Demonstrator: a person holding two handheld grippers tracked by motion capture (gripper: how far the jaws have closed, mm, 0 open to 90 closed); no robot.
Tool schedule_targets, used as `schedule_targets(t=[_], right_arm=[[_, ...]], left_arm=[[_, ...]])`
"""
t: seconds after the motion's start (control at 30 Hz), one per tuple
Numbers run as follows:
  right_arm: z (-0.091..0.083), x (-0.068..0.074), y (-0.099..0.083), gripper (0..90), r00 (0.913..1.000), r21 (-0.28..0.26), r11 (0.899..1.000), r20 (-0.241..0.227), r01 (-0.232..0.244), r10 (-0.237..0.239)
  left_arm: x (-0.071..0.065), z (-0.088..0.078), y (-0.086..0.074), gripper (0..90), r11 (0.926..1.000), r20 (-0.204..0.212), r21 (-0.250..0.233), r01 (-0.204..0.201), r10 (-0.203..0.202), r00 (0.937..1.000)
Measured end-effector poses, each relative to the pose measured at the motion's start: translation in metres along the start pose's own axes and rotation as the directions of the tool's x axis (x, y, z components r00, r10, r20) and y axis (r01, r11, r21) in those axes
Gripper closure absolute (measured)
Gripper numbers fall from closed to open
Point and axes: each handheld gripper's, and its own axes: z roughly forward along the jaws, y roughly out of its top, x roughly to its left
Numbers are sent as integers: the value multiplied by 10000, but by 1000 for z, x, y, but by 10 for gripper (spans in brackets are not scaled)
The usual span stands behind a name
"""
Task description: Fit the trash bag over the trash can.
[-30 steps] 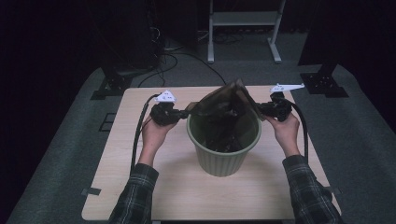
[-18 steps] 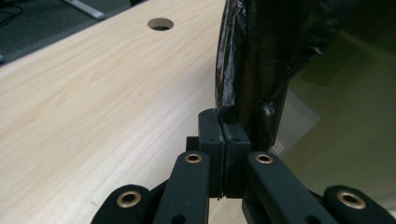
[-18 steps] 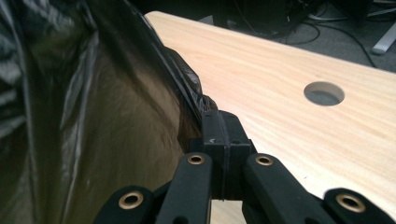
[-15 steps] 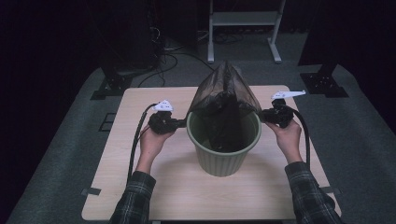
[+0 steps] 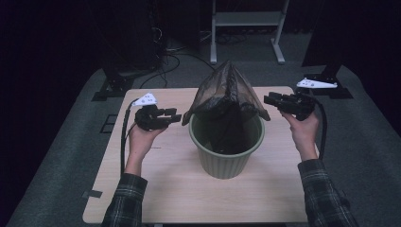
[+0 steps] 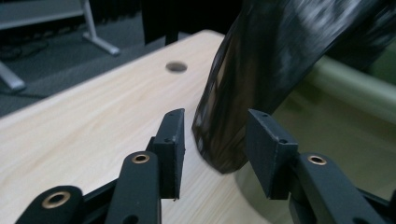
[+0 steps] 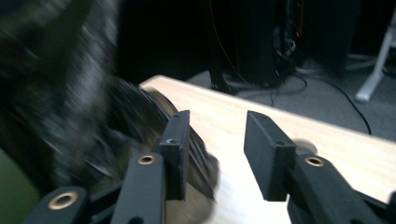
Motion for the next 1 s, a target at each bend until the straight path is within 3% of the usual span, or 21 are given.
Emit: schedule_targets(t=[0.27, 0.43, 0.5, 0.6, 0.67, 0.8, 1.0], right_arm=[[-1, 23, 28, 508, 9931, -696, 9974, -1147, 160, -239], [15, 31, 33, 476, 9884, -416, 9989, -1497, 212, -272], [23, 32, 33, 526, 9884, -262, 9993, -1487, 268, -304], [29, 33, 30, 800, 9854, -22, 9990, -1647, 444, -441], [30, 36, 29, 899, 9836, 130, 9976, -1687, 676, -645], [27, 39, 31, 900, 9811, 118, 9961, -1742, 874, -840], [22, 38, 32, 900, 9778, 159, 9957, -1904, 916, -869]], left_arm=[[-6, -7, 31, 482, 9974, 405, -688, -222, 250, 9989], [-7, 2, 47, 432, 9957, 596, -880, -304, 357, 9976], [-7, 6, 51, 411, 9949, 596, -958, -315, 374, 9975], [-5, 13, 57, 374, 9938, 672, -1056, -345, 418, 9969], [-2, 19, 62, 362, 9932, 757, -1103, -366, 452, 9961], [1, 29, 71, 356, 9908, 1299, -1330, -244, 418, 9906], [-1, 50, 77, 370, 9935, 1678, -1111, -248, 433, 9849]])
